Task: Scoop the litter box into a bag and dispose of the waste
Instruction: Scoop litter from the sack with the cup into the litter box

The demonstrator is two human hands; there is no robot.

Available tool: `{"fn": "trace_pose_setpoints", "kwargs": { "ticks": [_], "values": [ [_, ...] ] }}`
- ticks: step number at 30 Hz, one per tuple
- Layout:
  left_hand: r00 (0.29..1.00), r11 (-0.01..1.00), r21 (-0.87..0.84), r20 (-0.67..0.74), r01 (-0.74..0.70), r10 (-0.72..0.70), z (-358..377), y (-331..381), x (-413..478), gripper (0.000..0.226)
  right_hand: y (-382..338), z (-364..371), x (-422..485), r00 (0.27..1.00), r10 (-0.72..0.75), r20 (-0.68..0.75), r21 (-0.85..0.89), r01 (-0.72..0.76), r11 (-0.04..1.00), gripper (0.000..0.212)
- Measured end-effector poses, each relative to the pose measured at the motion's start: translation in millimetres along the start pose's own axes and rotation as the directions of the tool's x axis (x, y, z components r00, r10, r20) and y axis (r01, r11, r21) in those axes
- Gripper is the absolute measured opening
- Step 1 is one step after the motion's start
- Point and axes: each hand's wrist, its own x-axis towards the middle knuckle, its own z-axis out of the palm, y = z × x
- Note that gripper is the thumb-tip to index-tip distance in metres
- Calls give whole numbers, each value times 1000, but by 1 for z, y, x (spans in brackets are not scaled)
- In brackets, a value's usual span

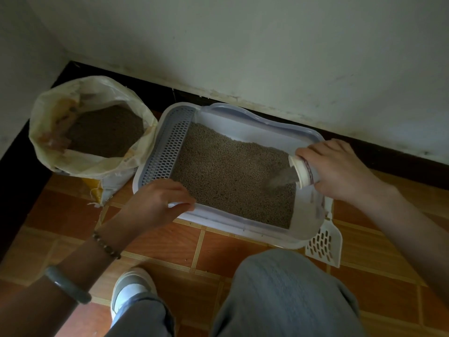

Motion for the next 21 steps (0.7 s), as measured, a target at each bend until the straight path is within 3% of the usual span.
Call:
{"fn": "trace_pose_setpoints", "kwargs": {
  "ticks": [9, 15, 21],
  "values": [
    [1000, 1000, -9, -11, 12, -12, 3, -4, -3, 26, -21, 11, 6, 987, -153, -56, -117, 146, 982, 74],
    [999, 999, -44, -37, 12, -14, 5, -6, -5, 39, -31, 5, 13, 978, -179, -104, -218, 153, 964, 72],
    [999, 999, -44, -31, 20, -21, 7, -8, -5, 27, -37, -4, 24, 974, -188, -130, -269, 148, 952, 73]
  ]
}}
